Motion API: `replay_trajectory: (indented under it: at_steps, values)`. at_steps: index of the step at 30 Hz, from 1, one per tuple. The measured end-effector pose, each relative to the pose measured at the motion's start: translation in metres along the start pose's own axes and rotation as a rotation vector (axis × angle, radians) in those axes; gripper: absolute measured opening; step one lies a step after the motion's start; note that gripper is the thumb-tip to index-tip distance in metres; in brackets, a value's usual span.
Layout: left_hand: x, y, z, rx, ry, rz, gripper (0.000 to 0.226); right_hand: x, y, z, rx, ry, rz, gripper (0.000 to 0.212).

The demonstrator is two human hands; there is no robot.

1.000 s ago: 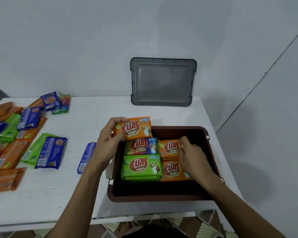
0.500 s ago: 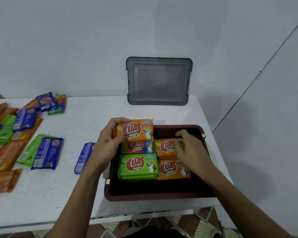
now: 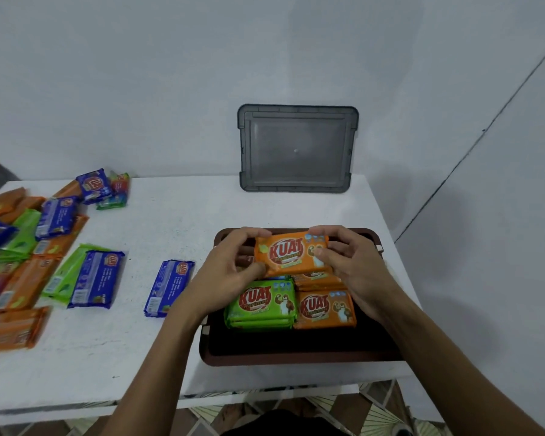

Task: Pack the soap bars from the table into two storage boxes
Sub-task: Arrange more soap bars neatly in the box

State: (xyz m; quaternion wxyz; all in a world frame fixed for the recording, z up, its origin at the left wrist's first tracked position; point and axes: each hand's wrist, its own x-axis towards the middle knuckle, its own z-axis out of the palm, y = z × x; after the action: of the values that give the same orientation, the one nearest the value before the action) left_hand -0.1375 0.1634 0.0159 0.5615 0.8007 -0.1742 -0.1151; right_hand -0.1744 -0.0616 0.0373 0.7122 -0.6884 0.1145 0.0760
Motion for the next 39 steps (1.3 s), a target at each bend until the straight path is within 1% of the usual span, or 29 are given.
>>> replay_trajectory:
  at_steps: [4, 6, 8, 11, 15, 20, 24, 27, 31, 39]
  values:
    - [-0.004, -0.011, -0.007, 0.241, 0.152, 0.091, 0.031, -0.012, 0.000, -0.025, -0.146, 0.053, -0.007, 0.024]
    - [-0.006, -0.019, -0.010, 0.399, 0.205, 0.125, 0.032, -0.020, -0.003, -0.038, -0.237, 0.064, 0.011, 0.024]
    - [-0.008, -0.027, -0.012, 0.512, 0.240, 0.105, 0.035, -0.025, -0.005, -0.048, -0.335, 0.072, 0.043, 0.022]
    - [-0.008, -0.037, -0.011, 0.584, 0.254, 0.072, 0.037, -0.030, -0.002, -0.054, -0.461, 0.077, 0.081, 0.020]
    - [-0.008, -0.042, -0.009, 0.621, 0.261, 0.081, 0.037, -0.031, 0.008, -0.048, -0.529, 0.053, 0.100, 0.018]
    - [-0.009, -0.044, -0.010, 0.631, 0.257, 0.081, 0.041, -0.025, 0.025, -0.036, -0.620, -0.040, 0.130, 0.021]
    - [-0.009, -0.045, -0.009, 0.642, 0.257, 0.071, 0.036, -0.023, 0.036, -0.031, -0.824, -0.013, 0.053, 0.018]
    - [-0.010, -0.045, -0.008, 0.653, 0.255, 0.060, 0.036, -0.023, 0.042, -0.025, -0.936, -0.016, 0.062, 0.019]
    - [-0.010, -0.045, -0.008, 0.647, 0.254, 0.063, 0.035, -0.025, 0.046, -0.015, -1.012, -0.026, 0.077, 0.026]
    - [-0.011, -0.046, -0.006, 0.669, 0.250, 0.083, 0.037, -0.025, 0.044, -0.011, -1.116, -0.070, 0.080, 0.031]
